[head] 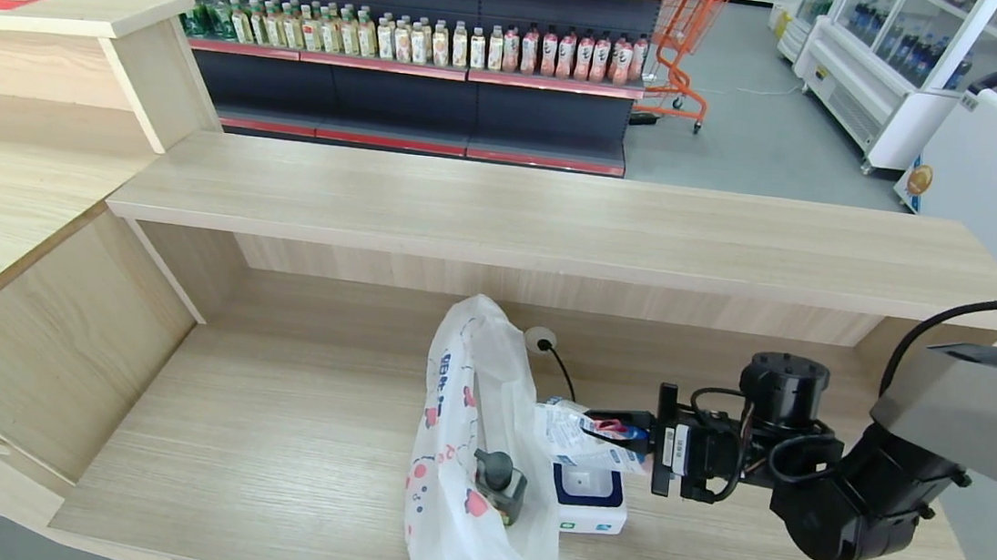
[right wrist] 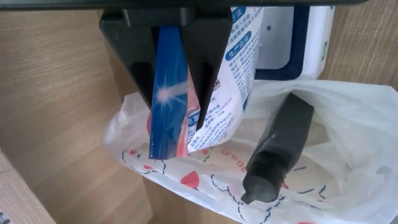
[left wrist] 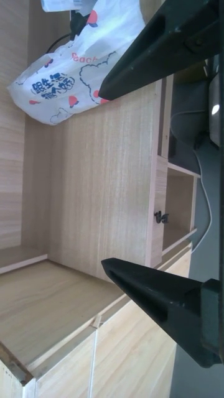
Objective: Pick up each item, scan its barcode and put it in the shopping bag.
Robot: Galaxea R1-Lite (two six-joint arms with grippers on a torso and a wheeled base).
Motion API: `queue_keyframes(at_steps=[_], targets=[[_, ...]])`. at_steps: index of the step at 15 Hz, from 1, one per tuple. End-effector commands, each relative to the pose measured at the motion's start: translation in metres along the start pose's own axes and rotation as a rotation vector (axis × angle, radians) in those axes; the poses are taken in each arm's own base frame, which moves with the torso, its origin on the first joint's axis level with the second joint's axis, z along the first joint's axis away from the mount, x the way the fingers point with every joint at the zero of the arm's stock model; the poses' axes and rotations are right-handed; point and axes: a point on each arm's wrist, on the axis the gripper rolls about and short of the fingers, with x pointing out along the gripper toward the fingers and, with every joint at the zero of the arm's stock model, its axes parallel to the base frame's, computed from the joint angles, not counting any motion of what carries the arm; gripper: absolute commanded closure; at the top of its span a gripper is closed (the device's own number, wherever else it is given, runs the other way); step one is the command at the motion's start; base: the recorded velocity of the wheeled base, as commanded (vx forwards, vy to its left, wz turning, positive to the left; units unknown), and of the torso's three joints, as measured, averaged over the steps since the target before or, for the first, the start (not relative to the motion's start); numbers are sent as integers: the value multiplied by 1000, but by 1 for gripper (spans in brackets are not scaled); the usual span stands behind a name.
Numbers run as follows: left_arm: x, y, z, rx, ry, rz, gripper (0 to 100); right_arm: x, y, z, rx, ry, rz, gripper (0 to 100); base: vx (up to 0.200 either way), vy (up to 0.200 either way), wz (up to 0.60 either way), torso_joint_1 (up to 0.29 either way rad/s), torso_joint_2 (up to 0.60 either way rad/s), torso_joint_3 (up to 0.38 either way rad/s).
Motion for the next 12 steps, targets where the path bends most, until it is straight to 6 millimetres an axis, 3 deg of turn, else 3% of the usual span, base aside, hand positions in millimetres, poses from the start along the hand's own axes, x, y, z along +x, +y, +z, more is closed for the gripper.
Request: queue_keyframes(at_steps=[1,12], targets=[[0,0,0,0,1,0,0,4,5,-6,10,1,10,100,0,0,0,0,0,0],[0,0,0,0,0,0,0,3,-3,-5,-37,0,-7,100,0,0,0,0,0,0]])
